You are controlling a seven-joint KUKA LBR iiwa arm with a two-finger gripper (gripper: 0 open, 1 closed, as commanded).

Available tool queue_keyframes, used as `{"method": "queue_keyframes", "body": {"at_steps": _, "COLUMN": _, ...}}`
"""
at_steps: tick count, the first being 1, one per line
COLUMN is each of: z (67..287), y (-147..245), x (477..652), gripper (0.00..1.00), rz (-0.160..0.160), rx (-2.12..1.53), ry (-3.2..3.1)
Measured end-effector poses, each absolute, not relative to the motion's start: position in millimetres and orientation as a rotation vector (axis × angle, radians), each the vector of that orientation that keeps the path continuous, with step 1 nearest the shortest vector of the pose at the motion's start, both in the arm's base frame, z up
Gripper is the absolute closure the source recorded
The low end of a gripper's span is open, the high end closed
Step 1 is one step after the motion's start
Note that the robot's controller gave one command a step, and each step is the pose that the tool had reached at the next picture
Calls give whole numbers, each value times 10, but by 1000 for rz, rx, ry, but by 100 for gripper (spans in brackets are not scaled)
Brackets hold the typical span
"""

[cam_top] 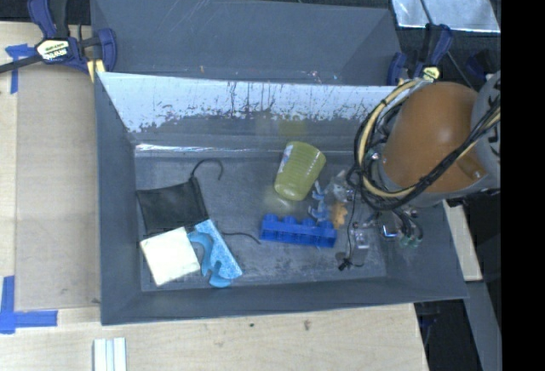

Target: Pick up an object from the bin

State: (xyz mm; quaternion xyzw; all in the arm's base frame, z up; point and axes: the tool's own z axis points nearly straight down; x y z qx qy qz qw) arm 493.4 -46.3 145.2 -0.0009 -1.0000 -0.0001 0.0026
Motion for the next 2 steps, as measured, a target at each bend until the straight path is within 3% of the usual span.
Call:
{"method": "queue_keyframes", "body": {"at_steps": 1, "z": 1489, "y": -462, "x": 4955, "gripper": 0, "rz": 1, "rx": 1, "ry": -3145}}
{"method": "queue_keyframes", "body": {"at_steps": 2, "z": 1016, "y": -288, "x": 5039, "gripper": 0, "rz": 0, "rx": -149, "ry": -3141}}
